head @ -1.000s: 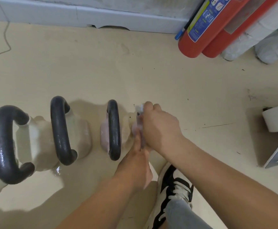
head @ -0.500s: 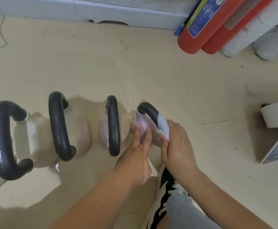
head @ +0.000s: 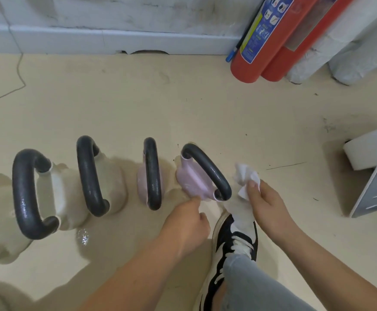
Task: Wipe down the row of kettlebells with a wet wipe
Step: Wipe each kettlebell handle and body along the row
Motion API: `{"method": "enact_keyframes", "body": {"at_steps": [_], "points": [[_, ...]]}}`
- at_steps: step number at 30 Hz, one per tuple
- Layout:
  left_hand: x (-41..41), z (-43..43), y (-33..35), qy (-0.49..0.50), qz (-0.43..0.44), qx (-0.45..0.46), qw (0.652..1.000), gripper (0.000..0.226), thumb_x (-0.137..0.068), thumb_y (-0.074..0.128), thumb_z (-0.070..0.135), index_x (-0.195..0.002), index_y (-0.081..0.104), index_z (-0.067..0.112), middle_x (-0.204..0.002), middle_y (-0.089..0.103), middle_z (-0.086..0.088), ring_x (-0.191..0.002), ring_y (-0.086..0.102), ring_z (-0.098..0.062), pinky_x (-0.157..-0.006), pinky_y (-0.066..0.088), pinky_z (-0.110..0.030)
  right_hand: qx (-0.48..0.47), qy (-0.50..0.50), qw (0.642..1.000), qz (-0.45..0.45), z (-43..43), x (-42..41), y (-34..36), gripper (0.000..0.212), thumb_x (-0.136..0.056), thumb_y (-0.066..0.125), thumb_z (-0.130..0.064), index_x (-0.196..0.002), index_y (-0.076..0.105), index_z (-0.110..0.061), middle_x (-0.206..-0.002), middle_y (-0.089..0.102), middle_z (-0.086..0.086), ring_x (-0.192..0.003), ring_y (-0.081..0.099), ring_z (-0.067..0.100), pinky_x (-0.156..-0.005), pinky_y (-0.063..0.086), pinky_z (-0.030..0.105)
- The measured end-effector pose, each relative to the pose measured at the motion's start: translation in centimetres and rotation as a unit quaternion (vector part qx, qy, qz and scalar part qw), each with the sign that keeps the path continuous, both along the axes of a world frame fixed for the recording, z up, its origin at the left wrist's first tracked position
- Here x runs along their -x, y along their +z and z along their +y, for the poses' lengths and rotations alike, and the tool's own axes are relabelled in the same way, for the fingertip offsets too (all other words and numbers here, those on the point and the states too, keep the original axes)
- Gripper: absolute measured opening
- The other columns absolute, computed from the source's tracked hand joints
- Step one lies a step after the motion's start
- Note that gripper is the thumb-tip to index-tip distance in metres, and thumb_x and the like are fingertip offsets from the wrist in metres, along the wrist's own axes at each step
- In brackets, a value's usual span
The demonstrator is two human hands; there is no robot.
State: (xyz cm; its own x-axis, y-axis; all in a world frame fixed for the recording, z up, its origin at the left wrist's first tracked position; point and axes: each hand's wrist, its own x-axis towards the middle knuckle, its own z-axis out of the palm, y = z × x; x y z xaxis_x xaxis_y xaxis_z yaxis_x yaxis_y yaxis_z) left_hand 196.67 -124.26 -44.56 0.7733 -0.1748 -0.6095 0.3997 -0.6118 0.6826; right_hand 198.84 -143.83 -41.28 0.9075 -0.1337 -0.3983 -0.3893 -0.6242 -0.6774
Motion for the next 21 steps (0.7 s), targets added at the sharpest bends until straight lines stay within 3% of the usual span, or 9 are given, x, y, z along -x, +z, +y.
{"method": "enact_keyframes", "body": {"at_steps": [3,5,7,11,13,15,16,18,21], "points": [[0.6,0.1,0.6,0.085,0.017,0.069,0.994,0.023,-0.098,0.046,0.015,-0.111,0.063,0.023,-0.095,0.067,-0.003,-0.090,0.064,-0.023,-0.081,0.054,-0.034,-0.084,-0.033,0.996,-0.021,2.0,-1.9,2.4,0.037,-0.112,0.038,-0.037,-0.115,0.072,-0.023,-0.106,0.075,-0.010,-0.094,0.067,-0.003,-0.081,0.047,0.019],[0.7,0.2,1.1,0.113,-0.005,0.080,0.990,0.021,-0.096,0.046,0.012,-0.085,0.055,0.028,-0.074,0.055,0.005,-0.070,0.054,-0.014,-0.065,0.046,-0.028,-0.109,-0.052,0.992,-0.028,2.9,-2.7,2.9,0.035,-0.113,0.040,-0.035,-0.111,0.073,-0.026,-0.107,0.076,-0.011,-0.094,0.066,-0.006,-0.082,0.045,0.020],[0.6,0.4,1.3,0.134,-0.021,0.089,0.987,0.020,-0.095,0.047,0.011,-0.083,0.050,0.027,-0.072,0.052,0.006,-0.067,0.051,-0.012,-0.062,0.041,-0.026,-0.138,-0.072,0.988,-0.017,3.4,-3.1,3.1,0.034,-0.113,0.040,-0.034,-0.113,0.074,-0.028,-0.109,0.078,-0.009,-0.103,0.069,0.002,-0.090,0.047,0.026],[-0.6,0.1,0.8,0.160,-0.017,0.089,0.983,0.018,-0.097,0.047,0.013,-0.115,0.051,0.018,-0.092,0.053,0.000,-0.076,0.050,-0.011,-0.067,0.043,-0.018,-0.192,-0.072,0.979,0.009,3.9,-4.0,3.4,0.035,-0.112,0.040,-0.033,-0.120,0.074,-0.026,-0.118,0.078,-0.001,-0.117,0.070,0.022,-0.110,0.046,0.048],[-1.3,-0.2,0.3,0.154,-0.033,0.090,0.983,0.034,-0.097,0.048,0.012,-0.129,0.045,0.020,-0.118,0.053,0.001,-0.096,0.053,-0.011,-0.083,0.046,-0.016,-0.211,-0.039,0.976,0.028,4.3,-5.0,3.5,0.037,-0.111,0.042,-0.037,-0.120,0.073,-0.019,-0.117,0.078,0.006,-0.114,0.071,0.022,-0.111,0.046,0.053],[-2.1,-0.3,0.0,0.136,-0.063,0.091,0.985,0.055,-0.095,0.051,0.008,-0.145,0.036,0.024,-0.149,0.039,0.001,-0.126,0.048,-0.015,-0.104,0.045,-0.026,-0.213,0.005,0.976,0.053,4.9,-6.6,3.4,0.053,-0.108,0.043,-0.048,-0.121,0.068,-0.003,-0.114,0.074,0.019,-0.109,0.070,0.025,-0.111,0.045,0.058],[-2.5,-0.1,0.1,0.137,-0.062,0.100,0.984,0.064,-0.095,0.051,0.005,-0.152,0.030,0.025,-0.159,0.029,0.001,-0.138,0.041,-0.017,-0.112,0.040,-0.026,-0.216,0.022,0.974,0.069,5.5,-7.6,3.2,0.061,-0.108,0.039,-0.054,-0.122,0.067,-0.003,-0.115,0.075,0.015,-0.110,0.069,0.022,-0.110,0.046,0.055],[-3.1,0.1,0.3,0.144,-0.068,0.104,0.982,0.071,-0.096,0.050,0.002,-0.159,0.023,0.018,-0.167,0.016,-0.003,-0.150,0.027,-0.021,-0.117,0.031,-0.028,-0.237,0.030,0.965,0.109,6.7,-9.7,2.4,0.066,-0.107,0.025,-0.066,-0.135,0.065,-0.021,-0.129,0.074,0.003,-0.124,0.067,0.015,-0.114,0.043,0.039],[-3.3,0.3,-0.1,0.154,-0.086,0.096,0.980,0.065,-0.095,0.050,0.001,-0.157,0.028,0.008,-0.165,0.022,-0.011,-0.151,0.027,-0.028,-0.119,0.031,-0.036,-0.276,-0.021,0.946,0.167,8.5,-13.5,0.8,0.073,-0.097,0.027,-0.080,-0.145,0.052,-0.030,-0.138,0.070,0.002,-0.129,0.064,0.015,-0.121,0.032,0.036]]}}
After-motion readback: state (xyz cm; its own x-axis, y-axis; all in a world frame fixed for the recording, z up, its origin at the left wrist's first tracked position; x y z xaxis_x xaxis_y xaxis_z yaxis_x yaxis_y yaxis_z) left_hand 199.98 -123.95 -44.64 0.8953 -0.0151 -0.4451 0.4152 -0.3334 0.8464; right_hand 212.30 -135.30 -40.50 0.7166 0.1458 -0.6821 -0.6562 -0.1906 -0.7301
